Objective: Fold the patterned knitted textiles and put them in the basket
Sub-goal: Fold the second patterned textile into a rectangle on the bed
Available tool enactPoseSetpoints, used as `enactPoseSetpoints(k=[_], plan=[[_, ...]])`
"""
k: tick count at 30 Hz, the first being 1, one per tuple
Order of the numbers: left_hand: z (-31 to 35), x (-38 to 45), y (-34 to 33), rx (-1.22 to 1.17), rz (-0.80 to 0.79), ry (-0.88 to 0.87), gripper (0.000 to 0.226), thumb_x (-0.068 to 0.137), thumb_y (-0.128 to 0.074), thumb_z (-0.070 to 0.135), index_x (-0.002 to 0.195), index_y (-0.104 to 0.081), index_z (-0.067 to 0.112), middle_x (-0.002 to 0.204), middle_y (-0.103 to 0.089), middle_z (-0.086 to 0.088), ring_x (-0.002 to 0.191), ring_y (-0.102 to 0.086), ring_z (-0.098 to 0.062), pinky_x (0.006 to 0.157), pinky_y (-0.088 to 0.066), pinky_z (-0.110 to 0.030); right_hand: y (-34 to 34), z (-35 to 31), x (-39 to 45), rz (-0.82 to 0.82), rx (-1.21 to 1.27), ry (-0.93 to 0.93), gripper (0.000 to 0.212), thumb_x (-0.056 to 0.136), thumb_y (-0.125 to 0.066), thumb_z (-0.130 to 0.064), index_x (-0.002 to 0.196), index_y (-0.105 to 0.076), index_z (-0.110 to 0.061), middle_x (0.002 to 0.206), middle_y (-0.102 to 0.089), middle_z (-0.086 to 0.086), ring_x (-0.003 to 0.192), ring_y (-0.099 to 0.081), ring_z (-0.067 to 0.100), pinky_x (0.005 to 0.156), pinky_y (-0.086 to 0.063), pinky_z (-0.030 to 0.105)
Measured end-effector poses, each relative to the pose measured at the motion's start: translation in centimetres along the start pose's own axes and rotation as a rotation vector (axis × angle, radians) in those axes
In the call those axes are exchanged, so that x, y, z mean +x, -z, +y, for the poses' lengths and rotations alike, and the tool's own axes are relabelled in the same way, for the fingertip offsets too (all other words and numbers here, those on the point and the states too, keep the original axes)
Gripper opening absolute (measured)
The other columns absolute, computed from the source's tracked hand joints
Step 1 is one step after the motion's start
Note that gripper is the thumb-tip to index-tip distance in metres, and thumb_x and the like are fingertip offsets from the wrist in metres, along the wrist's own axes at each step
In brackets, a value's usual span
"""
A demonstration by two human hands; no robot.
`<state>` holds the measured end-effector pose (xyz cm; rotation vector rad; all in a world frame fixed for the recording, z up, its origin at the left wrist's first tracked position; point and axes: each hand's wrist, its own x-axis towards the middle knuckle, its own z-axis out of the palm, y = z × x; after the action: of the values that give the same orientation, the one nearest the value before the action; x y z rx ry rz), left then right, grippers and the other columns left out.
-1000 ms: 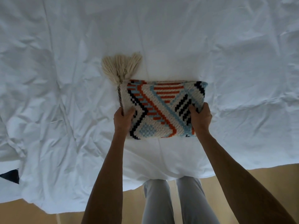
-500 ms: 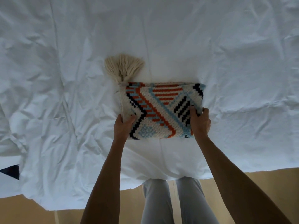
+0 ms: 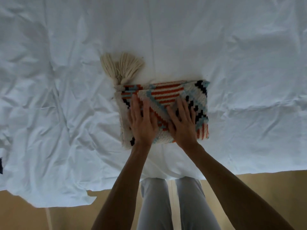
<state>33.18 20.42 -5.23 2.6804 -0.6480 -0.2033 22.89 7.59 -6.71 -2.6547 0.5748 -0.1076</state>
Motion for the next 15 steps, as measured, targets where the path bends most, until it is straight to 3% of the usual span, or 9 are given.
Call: enactPoseSetpoints(k=[6,11,15], plan=[[-3.2,-2.5,-4.0,0.054,-0.107,0.027,0.053,0.101,-0.042,0.038,0.151,-0.038,0.020,0.161,-0.024,-0.016,0.150,-0.019,-0.032,0.117,-0.023,-0.053,-2.8,2.7,-1.2,-0.070,-0.119,-0.146,0.056,0.100,-0.037,-0.041,0.152,-0.035,-0.019,0.161,-0.022,0.013,0.150,-0.015,0.030,0.120,-0.015,0.051],[-6.5,-4.2,-2.4,0.120,-0.142,0.149,0.062,0.101,-0.028,0.045,0.156,-0.024,0.020,0.165,-0.012,-0.010,0.153,-0.005,-0.028,0.119,-0.010,-0.051,-2.1,3.2,-1.4,0.033,-0.132,-0.310,0.054,0.101,-0.040,-0.035,0.151,-0.035,-0.017,0.160,-0.026,0.012,0.150,-0.018,0.029,0.122,-0.009,0.049],[-3.8,-2.1,-2.5,0.011,-0.079,0.225,0.060,0.101,-0.030,0.035,0.155,-0.024,0.007,0.164,-0.015,-0.012,0.153,-0.007,-0.028,0.120,-0.013,-0.055,-2.1,2.5,0.6,0.059,-0.014,-0.114,0.046,0.104,-0.036,-0.028,0.147,-0.042,-0.011,0.158,-0.030,0.014,0.149,-0.019,0.034,0.117,-0.017,0.061]])
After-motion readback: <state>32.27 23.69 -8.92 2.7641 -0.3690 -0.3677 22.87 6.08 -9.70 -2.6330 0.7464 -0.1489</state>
